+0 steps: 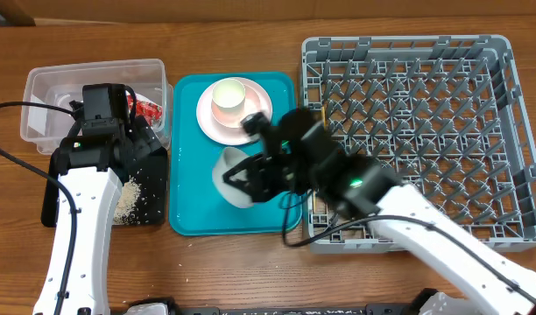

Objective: Sort waste into correct bins and load items into the dishwasher
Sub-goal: 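Lift the white bowl and set it tilted into the grey rack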

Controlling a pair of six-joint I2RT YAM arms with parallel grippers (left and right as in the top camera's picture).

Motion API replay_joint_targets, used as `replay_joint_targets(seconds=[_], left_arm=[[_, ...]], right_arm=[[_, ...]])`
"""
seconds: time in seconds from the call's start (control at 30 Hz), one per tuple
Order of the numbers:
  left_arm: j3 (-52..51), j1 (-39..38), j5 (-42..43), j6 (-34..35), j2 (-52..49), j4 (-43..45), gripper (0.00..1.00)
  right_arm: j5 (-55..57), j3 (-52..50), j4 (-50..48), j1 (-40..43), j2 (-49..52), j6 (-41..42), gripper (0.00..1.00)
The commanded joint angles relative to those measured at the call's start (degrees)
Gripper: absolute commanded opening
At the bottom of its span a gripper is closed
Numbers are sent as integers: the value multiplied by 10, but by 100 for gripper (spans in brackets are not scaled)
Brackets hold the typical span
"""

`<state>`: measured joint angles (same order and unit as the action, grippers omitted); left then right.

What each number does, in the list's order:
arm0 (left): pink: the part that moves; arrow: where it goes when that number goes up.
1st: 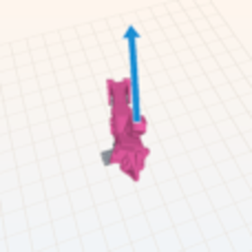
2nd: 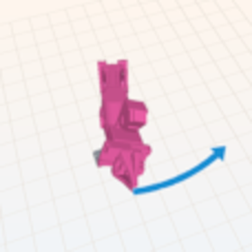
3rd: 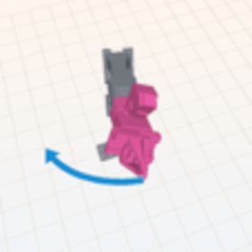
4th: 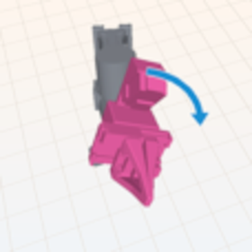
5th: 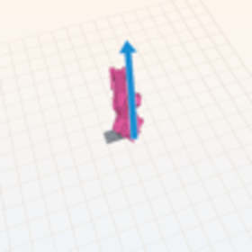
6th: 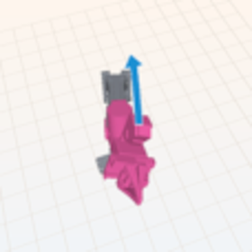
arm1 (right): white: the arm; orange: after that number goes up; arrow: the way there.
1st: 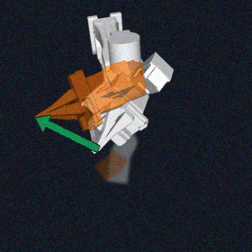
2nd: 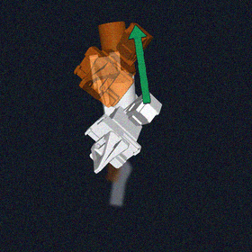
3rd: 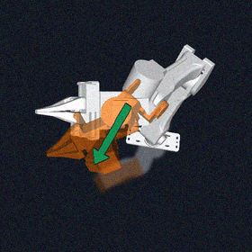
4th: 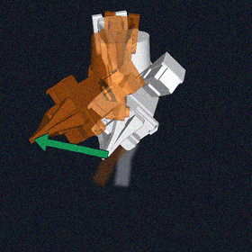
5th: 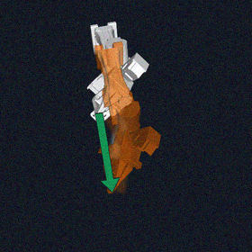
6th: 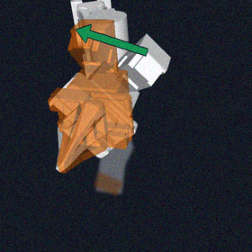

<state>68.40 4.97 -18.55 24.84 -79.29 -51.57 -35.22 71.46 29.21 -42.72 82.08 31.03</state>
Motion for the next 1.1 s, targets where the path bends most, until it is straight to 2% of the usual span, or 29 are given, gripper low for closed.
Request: replay_joint_targets(seconds=[0.0, 0.2, 0.37, 0.5, 0.67, 0.83, 1.07], left_arm=[[7, 2, 6, -6, 5, 0, 100], [7, 2, 6, -6, 5, 0, 100], [7, 2, 6, -6, 5, 0, 100], [7, 2, 6, -6, 5, 0, 100], [7, 2, 6, -6, 5, 0, 100], [7, 2, 6, -6, 5, -1, 100], [7, 2, 6, -6, 5, 0, 100]], right_arm=[[-166, 13, 20, 54, -30, 43, 4], [-393, 13, 58, 171, -50, 20, 4], [-496, 13, 69, 265, -52, 10, 4], [-511, 12, 113, 329, -52, -47, 4], [-503, 12, 250, 396, -51, -179, 4], [-404, 10, 393, 430, -51, -297, 4], [-411, -44, 396, 431, -51, -309, 4]])
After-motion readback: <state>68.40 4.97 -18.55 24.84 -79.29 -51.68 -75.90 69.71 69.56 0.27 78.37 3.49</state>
